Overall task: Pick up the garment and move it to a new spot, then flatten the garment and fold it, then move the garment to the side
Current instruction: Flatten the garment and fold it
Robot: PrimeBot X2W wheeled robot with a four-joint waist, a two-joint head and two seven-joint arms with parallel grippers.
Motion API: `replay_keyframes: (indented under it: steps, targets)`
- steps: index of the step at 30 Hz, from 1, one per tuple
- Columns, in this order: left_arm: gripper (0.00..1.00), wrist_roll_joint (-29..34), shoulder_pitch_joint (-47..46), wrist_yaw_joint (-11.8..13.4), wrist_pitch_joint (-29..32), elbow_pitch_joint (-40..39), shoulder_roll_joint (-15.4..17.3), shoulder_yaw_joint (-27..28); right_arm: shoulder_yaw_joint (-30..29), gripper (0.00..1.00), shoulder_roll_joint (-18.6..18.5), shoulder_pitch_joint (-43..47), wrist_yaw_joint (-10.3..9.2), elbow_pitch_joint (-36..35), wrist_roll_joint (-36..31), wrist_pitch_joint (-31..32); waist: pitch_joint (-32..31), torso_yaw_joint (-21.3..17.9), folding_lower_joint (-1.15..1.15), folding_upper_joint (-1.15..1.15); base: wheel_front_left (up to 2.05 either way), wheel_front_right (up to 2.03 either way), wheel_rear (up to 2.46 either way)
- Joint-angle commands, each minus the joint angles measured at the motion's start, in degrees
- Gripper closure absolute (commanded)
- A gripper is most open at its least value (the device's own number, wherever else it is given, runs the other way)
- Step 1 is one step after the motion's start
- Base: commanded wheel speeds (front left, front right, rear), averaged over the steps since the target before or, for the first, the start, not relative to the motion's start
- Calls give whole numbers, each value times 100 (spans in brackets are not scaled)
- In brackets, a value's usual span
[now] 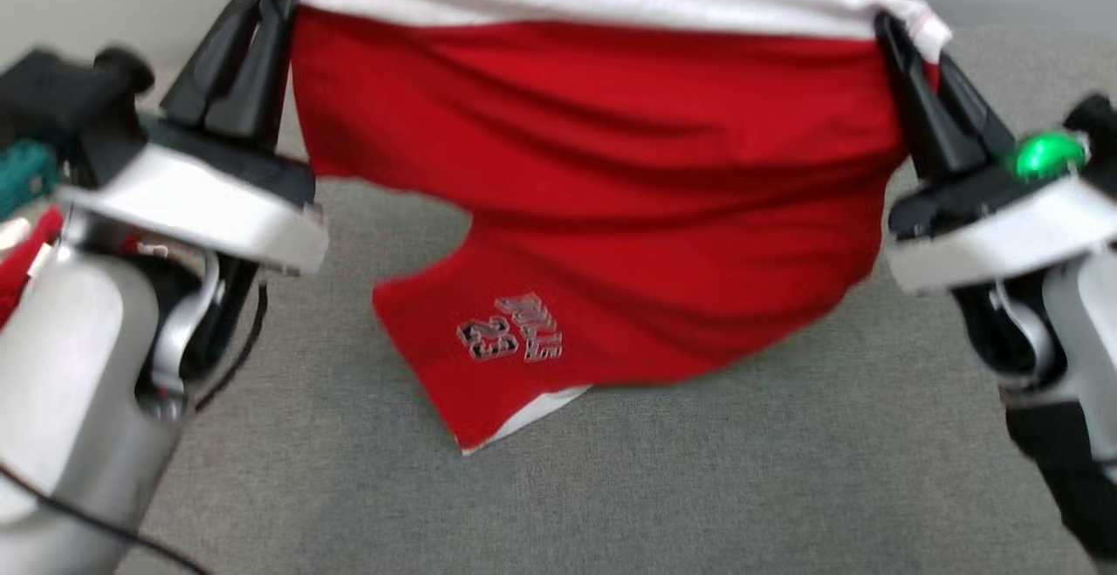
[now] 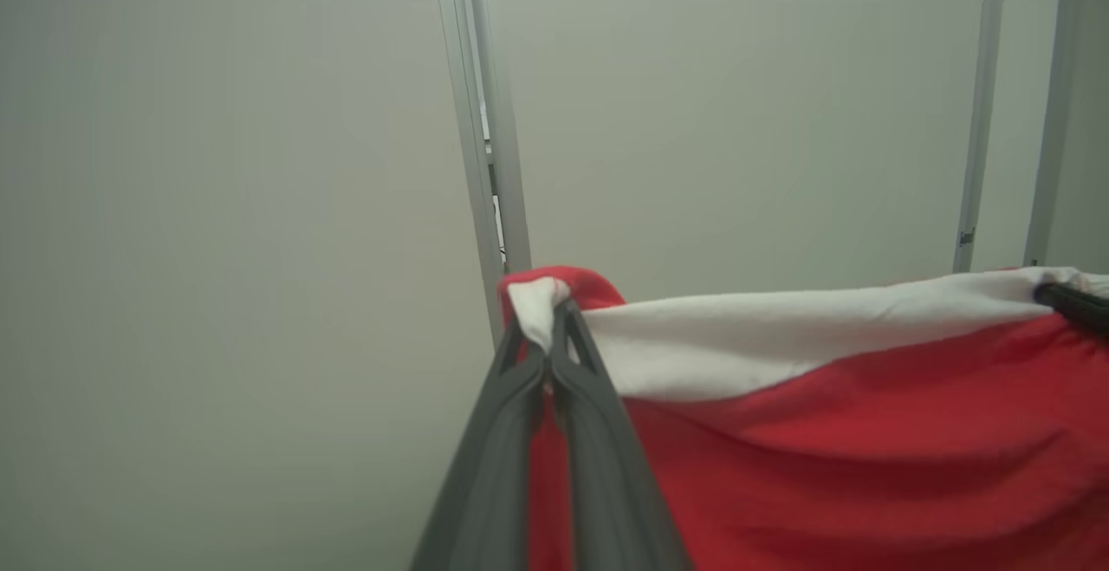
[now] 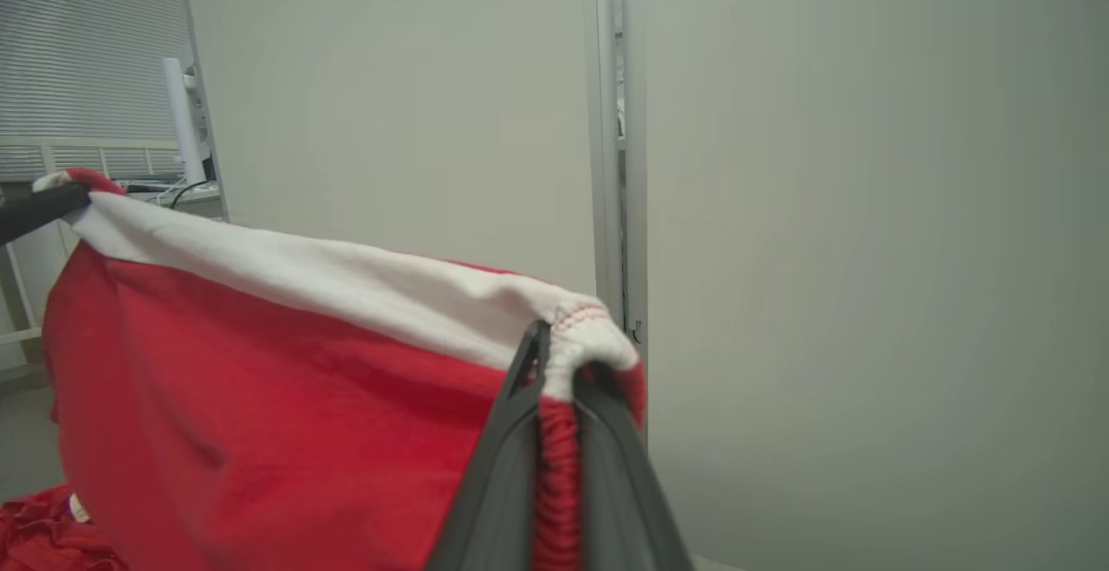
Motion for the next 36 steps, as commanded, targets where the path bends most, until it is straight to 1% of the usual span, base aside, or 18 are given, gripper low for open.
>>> replay_keyframes:
  steps: [1, 4, 6, 9, 13, 16, 20, 22, 25, 27, 31, 32, 34, 35, 36]
  targets:
    - [100, -63, -333, -153, -33, 315, -46, -10, 69, 100, -17, -343, -2, 294, -4, -92, 144, -35, 0, 0, 0, 0, 0]
    - [100, -115, -1135, -471, -79, 1275, -272, -94, 249, 100, 43, -1177, -2, 1130, -9, -231, 317, -33, 0, 0, 0, 0, 0]
    - [100, -144, -1713, -664, -132, 1984, -421, -119, 353, 100, 161, -1766, -2, 1657, -27, -327, 433, -24, 0, 0, 0, 0, 0]
    - [100, -107, -2564, -889, -334, 3004, -634, -108, 471, 100, 306, -2604, -2, 2405, -107, -462, 589, -14, 0, 0, 0, 0, 0]
    - [100, -125, -3470, -1118, -698, 4147, -895, -51, 457, 100, 556, -3517, -2, 3253, -129, -582, 731, 17, 0, 0, 0, 0, 0]
    - [100, -197, -3920, -1299, -895, 4879, -1082, -40, 305, 100, 688, -3917, -2, 3649, -231, -585, 826, 89, 0, 0, 0, 0, 0]
    - [100, -371, -4134, -1556, -867, 5798, -1335, -102, 343, 100, 851, -3995, -2, 4204, -308, -576, 892, 177, 0, 0, 0, 0, 0]
    - [100, -436, -4075, -1650, -913, 6114, -1453, -178, 421, 100, 905, -3924, -2, 4399, -279, -577, 933, 232, 0, 0, 0, 0, 0]
    - [100, -433, -3760, -1739, -1114, 6471, -1556, -353, 660, 100, 945, -3684, -2, 4525, -172, -578, 981, 273, 0, 0, 0, 0, 0]
    - [100, -443, -3543, -1779, -1322, 6592, -1620, -449, 847, 100, 928, -3485, -2, 4485, -66, -579, 1008, 279, 0, 0, 0, 0, 0]
    - [100, -503, -2900, -1819, -1668, 6582, -1680, -569, 1187, 100, 832, -2828, -2, 4029, 332, -578, 1022, 266, 0, 0, 0, 0, 0]
    - [100, -503, -2900, -1819, -1668, 6582, -1680, -569, 1187, 100, 832, -2828, -2, 4029, 332, -578, 1022, 266, 0, 0, 0, 0, 0]
    - [100, -483, -2307, -1820, -1803, 6310, -1596, -601, 1333, 100, 692, -2201, -2, 3526, 632, -580, 987, 244, 0, 0, 0, 0, 0]
    - [100, -483, -2307, -1820, -1803, 6310, -1596, -601, 1333, 100, 692, -2201, -2, 3526, 632, -580, 987, 244, 0, 0, 0, 0, 0]
    - [100, -450, -2110, -1821, -1833, 6143, -1545, -605, 1380, 100, 642, -1986, -1, 3336, 713, -579, 974, 237, 0, 0, 0, 0, 0]
